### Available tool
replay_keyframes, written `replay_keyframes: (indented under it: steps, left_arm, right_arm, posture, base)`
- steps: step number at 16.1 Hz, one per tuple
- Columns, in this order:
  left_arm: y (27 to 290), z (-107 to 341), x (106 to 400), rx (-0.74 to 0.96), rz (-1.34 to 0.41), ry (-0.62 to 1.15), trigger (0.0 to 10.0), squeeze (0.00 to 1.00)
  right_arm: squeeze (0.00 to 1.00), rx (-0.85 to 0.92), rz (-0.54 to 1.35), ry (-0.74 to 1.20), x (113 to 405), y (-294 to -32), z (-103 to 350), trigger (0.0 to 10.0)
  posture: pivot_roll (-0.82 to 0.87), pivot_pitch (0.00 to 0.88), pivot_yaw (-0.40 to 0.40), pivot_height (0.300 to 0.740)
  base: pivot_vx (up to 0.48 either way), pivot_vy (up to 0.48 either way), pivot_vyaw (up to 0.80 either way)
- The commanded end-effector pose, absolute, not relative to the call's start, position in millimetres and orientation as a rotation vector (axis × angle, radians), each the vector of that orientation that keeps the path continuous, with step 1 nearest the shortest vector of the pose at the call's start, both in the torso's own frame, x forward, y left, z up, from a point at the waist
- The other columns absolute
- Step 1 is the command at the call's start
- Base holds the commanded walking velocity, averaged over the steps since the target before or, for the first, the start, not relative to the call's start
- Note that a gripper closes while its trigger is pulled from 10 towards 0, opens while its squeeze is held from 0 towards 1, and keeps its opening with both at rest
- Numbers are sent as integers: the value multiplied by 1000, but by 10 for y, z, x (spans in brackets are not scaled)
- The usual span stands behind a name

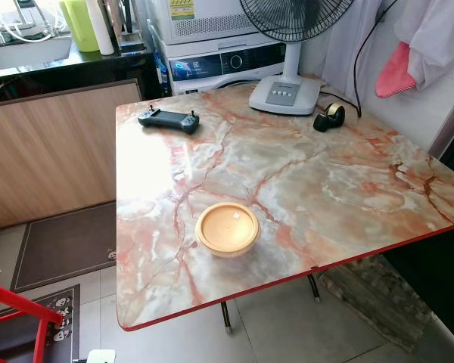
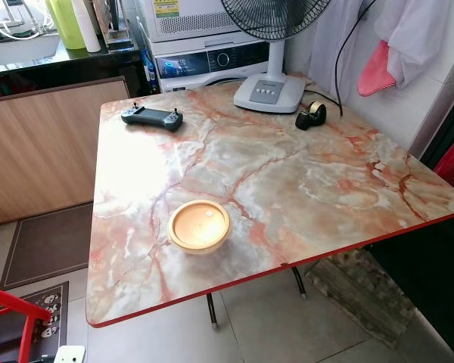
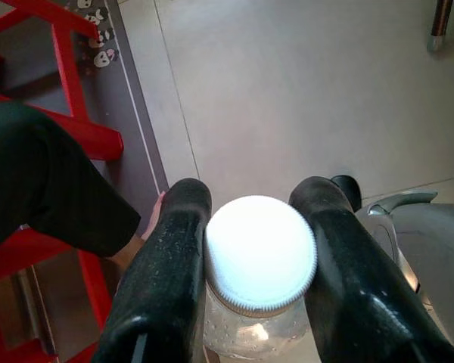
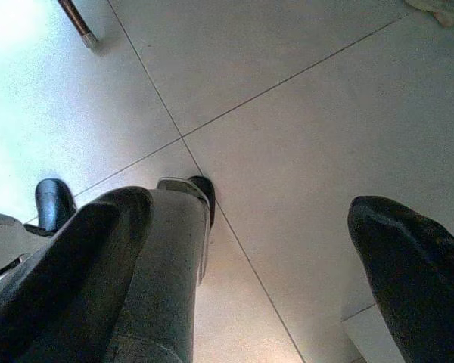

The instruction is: Restocking fridge

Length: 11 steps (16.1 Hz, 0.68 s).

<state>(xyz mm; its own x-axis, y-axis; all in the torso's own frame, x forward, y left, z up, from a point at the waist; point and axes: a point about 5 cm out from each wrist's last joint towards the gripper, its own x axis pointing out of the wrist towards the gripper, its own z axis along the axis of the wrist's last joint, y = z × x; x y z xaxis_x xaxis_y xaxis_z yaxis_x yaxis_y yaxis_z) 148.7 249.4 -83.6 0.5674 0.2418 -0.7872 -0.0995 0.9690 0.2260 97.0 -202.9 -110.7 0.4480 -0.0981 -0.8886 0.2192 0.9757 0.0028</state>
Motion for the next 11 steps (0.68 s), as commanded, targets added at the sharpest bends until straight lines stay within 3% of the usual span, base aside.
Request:
replay_keyframes:
  steps: [1, 11]
  left_arm:
    - [2508, -860, 1422, 153, 213, 971, 10000, 0]
    - [2452, -856, 1482, 123, 236, 959, 10000, 0]
  right_arm:
    - [0, 127, -198, 1105, 936, -2018, -1119, 10000]
    - [0, 123, -187, 1098, 976, -2032, -1108, 10000]
  posture:
    - [76, 0, 19, 740]
    - [83, 0, -4, 740]
  base:
    - [-240, 0, 0]
    - [-229, 0, 0]
